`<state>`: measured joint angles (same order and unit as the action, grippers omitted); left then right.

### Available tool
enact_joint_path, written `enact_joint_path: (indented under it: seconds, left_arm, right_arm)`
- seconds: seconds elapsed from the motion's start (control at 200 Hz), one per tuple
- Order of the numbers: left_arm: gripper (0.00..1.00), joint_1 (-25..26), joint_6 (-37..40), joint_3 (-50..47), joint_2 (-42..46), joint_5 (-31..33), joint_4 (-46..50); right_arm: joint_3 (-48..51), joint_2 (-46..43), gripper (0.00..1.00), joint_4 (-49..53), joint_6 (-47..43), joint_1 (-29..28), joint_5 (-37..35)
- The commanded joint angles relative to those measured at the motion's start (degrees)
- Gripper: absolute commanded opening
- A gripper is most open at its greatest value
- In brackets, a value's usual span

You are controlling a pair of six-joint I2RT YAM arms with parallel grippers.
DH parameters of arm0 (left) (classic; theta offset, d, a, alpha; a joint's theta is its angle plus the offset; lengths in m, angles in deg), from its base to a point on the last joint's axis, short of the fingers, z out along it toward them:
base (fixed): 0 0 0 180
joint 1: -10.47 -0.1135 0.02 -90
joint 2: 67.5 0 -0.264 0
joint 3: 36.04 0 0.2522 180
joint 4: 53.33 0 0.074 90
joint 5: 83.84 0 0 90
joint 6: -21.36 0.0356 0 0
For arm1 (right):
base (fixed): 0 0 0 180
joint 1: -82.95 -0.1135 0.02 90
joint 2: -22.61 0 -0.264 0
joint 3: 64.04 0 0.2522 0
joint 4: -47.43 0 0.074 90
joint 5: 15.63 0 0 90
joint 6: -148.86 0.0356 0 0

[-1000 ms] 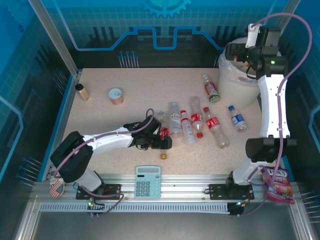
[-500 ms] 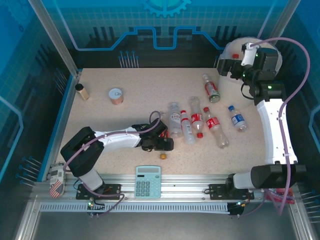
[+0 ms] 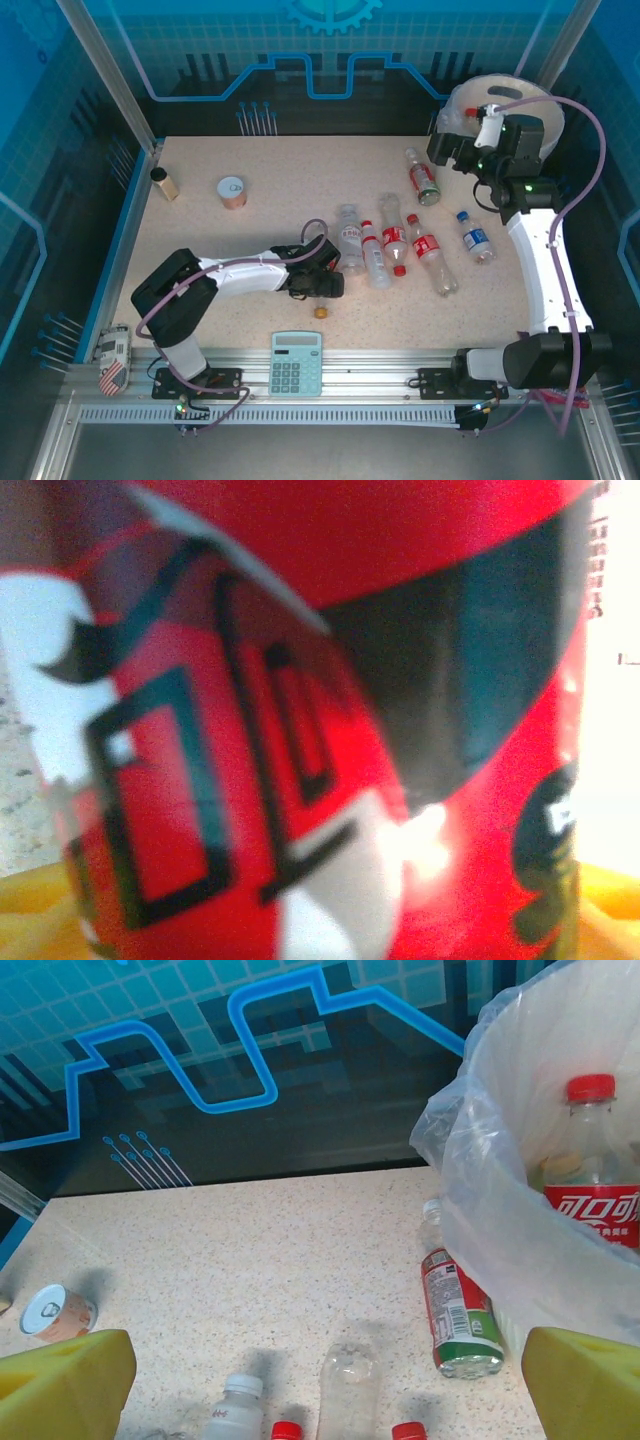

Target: Put the plastic bottles in the bin

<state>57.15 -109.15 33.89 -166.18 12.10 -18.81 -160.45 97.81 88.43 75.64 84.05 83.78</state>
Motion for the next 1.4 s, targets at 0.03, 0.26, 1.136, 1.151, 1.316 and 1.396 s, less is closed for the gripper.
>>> enact_joint_path:
  seconds: [0.03, 0.26, 1.136, 1.151, 1.316, 1.396]
  left_arm:
    - [0.73, 0.43, 0.22, 1.32, 0.44, 2.64, 2.08]
    - [0.70, 0.35, 2.25, 1.75, 2.18, 3.12, 1.30]
    - [0.01, -16.75, 11.64, -5.01, 19.22, -28.86, -21.48]
    - [0.00, -16.83, 11.39, -5.20, 19.22, -29.59, -22.05]
    - [0.00, -16.85, 8.00, -7.43, 18.80, -34.99, -30.20]
    - [0.00, -16.84, 6.40, -8.54, 18.69, -36.13, -33.65]
  right_arm:
    - [1.19, -1.37, 1.00, -2.78, 2.01, -0.93, 1.37]
    - [4.13, -1.96, 1.00, -3.17, 3.28, -1.65, 2.76]
    - [9.92, 6.18, 0.89, -7.07, 2.32, -14.93, 30.23]
    - [10.13, 6.52, 0.89, -8.10, 2.90, -15.21, 30.61]
    - [11.24, 11.69, 0.84, -17.21, 9.77, -18.05, 32.77]
    - [10.72, 13.86, 0.85, -19.08, 10.97, -19.31, 32.56]
